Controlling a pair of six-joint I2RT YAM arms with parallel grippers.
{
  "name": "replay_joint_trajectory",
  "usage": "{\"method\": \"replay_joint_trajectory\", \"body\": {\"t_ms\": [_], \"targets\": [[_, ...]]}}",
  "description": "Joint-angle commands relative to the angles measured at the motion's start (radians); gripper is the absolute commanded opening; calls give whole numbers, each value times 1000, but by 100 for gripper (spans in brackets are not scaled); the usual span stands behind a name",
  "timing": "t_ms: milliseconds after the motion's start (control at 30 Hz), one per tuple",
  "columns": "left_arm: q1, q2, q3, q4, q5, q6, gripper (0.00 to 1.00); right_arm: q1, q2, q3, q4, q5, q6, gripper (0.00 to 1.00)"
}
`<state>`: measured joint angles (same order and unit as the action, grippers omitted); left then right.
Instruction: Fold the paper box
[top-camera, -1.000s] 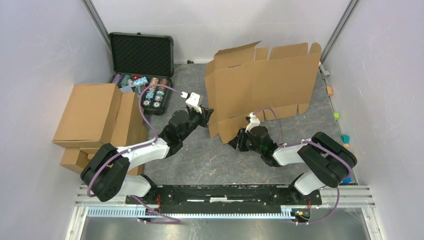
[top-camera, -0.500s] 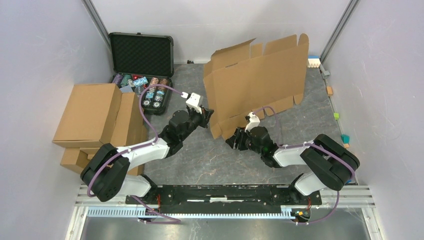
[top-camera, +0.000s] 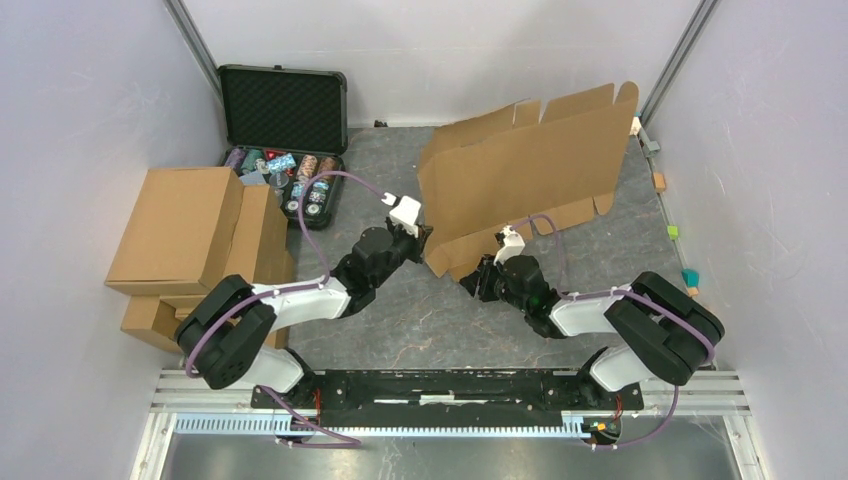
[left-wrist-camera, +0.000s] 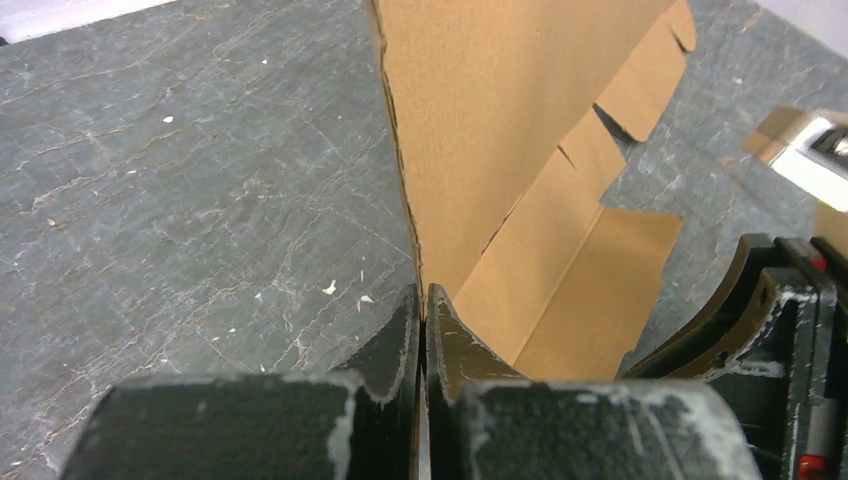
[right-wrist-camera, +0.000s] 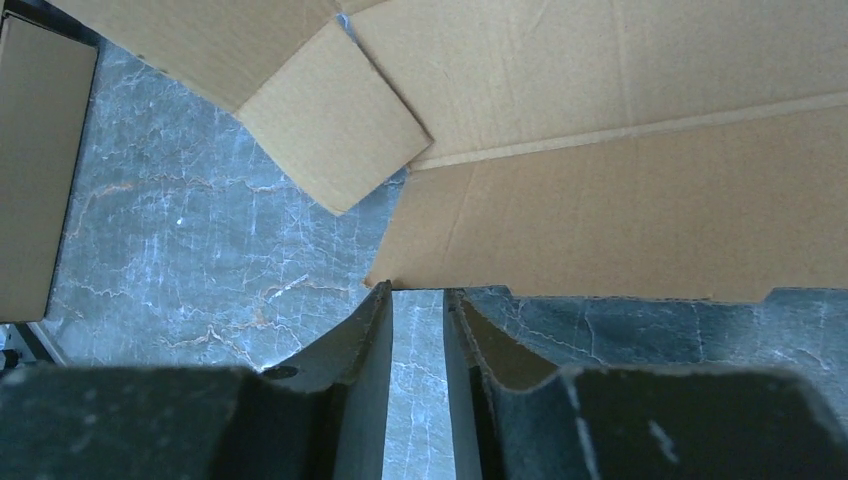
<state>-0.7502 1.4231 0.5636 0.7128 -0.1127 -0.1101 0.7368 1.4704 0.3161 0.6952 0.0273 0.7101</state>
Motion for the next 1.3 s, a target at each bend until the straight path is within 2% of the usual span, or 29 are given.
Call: {"method": "replay_joint_trajectory", "body": {"t_ms": [0, 133, 367, 467, 667, 800, 833, 1033, 1067, 1267], "targets": [[-51, 16, 24, -18, -59, 139, 2, -1, -41, -15, 49, 9, -2, 29], [-100, 43, 28, -4, -164, 214, 2, -1, -54, -44, 84, 1, -1, 25], [-169, 131, 63, 26, -252, 282, 2, 1, -41, -44, 115, -58, -9, 16], [-170, 165, 83, 25, -260, 273, 2, 8, -31, -44, 128, -78, -11, 16], [-169, 201, 104, 24, -251, 163, 3, 25, -17, -27, 108, -72, -22, 16], [-169, 215, 108, 23, -332, 140, 3, 40, 0, -7, 71, -58, -22, 15], [-167, 213, 105, 27, -352, 145, 3, 44, -2, -7, 65, -51, -21, 17], [-167, 209, 97, 42, -344, 175, 2, 44, -98, -44, 50, 1, -38, 55], [-167, 207, 97, 42, -340, 175, 2, 44, -127, -53, 32, 30, -43, 58], [-169, 194, 92, 40, -312, 195, 2, 44, -325, -102, -31, 204, -98, 58]]}}
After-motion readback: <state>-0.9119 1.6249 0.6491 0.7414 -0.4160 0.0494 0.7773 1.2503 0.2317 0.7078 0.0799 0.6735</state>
